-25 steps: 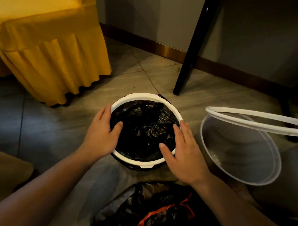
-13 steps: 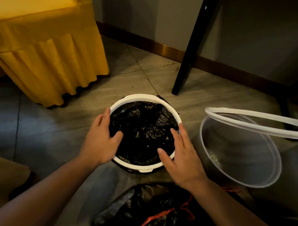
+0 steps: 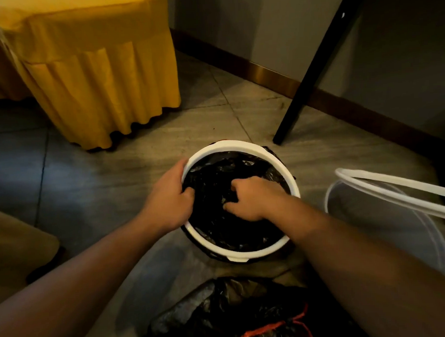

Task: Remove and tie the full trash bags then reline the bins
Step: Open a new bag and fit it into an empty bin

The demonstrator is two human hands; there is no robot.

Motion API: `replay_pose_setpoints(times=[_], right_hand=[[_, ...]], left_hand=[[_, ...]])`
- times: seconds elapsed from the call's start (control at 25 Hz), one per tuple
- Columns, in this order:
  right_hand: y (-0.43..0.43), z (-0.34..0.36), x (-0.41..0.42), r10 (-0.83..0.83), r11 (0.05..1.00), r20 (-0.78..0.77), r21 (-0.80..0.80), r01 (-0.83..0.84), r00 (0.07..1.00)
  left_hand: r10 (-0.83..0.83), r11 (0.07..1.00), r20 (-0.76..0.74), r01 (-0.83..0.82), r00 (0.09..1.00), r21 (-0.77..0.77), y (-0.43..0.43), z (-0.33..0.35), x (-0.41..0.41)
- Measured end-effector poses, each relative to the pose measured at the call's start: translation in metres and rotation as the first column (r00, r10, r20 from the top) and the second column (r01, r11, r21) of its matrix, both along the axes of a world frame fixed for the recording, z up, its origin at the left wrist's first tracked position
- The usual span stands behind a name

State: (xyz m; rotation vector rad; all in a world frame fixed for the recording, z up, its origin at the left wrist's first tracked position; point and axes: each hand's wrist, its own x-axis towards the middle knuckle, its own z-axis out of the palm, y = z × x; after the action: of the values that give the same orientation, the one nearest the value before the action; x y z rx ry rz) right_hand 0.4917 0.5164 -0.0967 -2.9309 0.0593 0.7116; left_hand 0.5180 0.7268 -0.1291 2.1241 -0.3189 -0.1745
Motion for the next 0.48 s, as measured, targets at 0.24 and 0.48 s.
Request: replay_pose_setpoints(times=[0.24, 0.48], right_hand=[[0.036, -0.057, 0.057, 0.037, 0.998, -0.603, -0.012, -0.056, 0.797], [0.042, -0.111, 0.055, 0.098, 0.922, -0.62, -0.238, -0.305, 0.779]], left_hand=[[-0.06, 0.998, 0.003, 0.06, 0.998, -0.03, 0.007, -0.004, -0.002], [-0.079, 0.995, -0.018, 0.08, 0.997, 0.062, -0.001, -0.006, 0.004]])
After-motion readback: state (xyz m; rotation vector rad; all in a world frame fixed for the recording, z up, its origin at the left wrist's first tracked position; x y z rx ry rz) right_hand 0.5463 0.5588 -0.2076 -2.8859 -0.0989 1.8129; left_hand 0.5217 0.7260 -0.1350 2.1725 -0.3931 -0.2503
